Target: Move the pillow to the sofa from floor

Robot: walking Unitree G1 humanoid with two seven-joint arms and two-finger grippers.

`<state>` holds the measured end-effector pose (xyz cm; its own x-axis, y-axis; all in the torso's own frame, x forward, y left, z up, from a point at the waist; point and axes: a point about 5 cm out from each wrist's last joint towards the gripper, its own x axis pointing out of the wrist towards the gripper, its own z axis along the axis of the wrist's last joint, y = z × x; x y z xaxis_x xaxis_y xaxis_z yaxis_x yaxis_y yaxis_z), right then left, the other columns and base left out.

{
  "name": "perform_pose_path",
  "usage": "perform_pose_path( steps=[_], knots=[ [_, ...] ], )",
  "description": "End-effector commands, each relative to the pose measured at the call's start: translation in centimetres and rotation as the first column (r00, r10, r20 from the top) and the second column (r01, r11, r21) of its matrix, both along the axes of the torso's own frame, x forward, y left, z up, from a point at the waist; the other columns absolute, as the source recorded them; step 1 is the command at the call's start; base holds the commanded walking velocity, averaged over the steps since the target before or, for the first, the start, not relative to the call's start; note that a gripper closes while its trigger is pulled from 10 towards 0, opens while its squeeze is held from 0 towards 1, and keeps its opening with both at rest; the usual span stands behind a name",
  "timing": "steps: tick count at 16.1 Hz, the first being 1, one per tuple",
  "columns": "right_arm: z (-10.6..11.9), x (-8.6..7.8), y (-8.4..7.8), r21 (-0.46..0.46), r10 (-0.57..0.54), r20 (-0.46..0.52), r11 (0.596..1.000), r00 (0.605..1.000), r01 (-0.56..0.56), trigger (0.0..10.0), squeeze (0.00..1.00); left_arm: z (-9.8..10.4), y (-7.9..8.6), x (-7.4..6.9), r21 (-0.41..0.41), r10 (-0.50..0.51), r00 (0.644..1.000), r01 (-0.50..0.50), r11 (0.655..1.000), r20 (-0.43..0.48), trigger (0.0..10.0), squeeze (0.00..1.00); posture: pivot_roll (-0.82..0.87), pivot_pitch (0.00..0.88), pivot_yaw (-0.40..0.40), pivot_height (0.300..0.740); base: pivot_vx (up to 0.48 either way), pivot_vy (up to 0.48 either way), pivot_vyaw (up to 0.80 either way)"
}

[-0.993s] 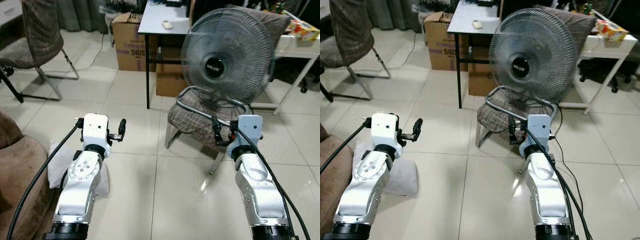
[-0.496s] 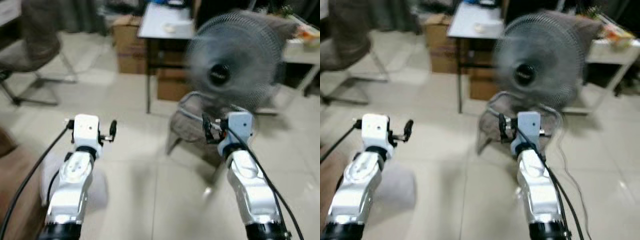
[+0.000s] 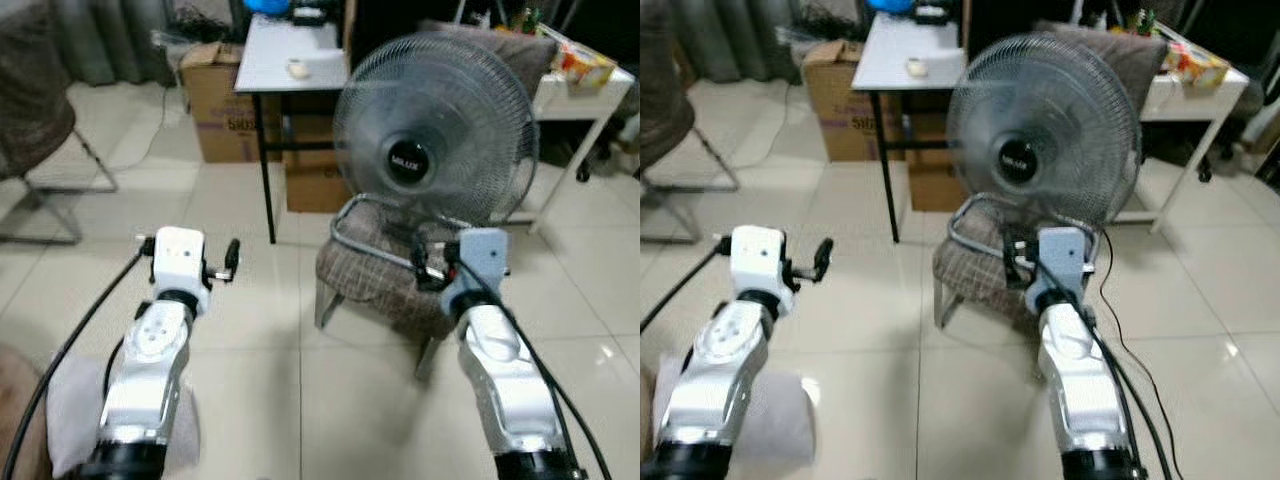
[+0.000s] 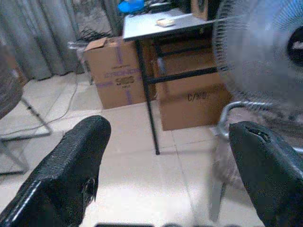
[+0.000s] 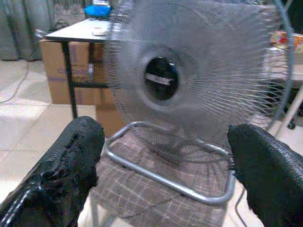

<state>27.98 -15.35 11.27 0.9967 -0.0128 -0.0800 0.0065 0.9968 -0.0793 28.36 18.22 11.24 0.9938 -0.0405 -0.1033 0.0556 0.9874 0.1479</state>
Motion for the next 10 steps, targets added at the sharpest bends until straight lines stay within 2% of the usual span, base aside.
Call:
perform_pose_path(
  steps=[1,4,7,9,10],
  knots=[
    [0.27,-0.12,-0.65,-0.006,-0.017,0.013,1.000,1.000,0.017,10.0,0.00,0.29,-0.98,0.34,-0.008,-0.033,0.999,0.033,0.999,0.012,10.0,1.00,-0.06,0.000,0.025,0.740,0.379,0.000,0.00],
    [0.26,-0.36,-0.52,-0.017,0.011,0.011,1.000,1.000,-0.011,10.0,0.00,0.31,-1.05,0.41,-0.008,-0.037,0.999,0.037,0.999,0.011,10.0,1.00,-0.06,0.000,0.032,0.740,0.374,0.000,0.00],
    [0.03,-0.22,-0.02,-0.047,0.051,-0.004,0.998,0.999,-0.052,10.0,0.00,0.33,-0.99,0.44,-0.001,-0.034,0.999,0.034,0.999,0.012,10.0,1.00,-0.06,0.000,0.030,0.740,0.370,0.000,0.80],
    [-0.04,-0.09,-0.22,-0.056,0.035,-0.009,0.998,0.999,-0.036,10.0,0.00,0.36,-0.98,0.43,0.002,-0.033,0.999,0.033,0.999,0.013,10.0,1.00,-0.05,0.000,0.029,0.740,0.368,0.000,0.80],
    [-0.11,-0.06,-0.27,-0.056,0.032,-0.011,0.998,0.999,-0.032,10.0,0.00,0.37,-0.97,0.43,0.004,-0.033,0.999,0.033,0.999,0.013,10.0,1.00,-0.05,0.000,0.029,0.740,0.364,0.000,0.00]
  ],
)
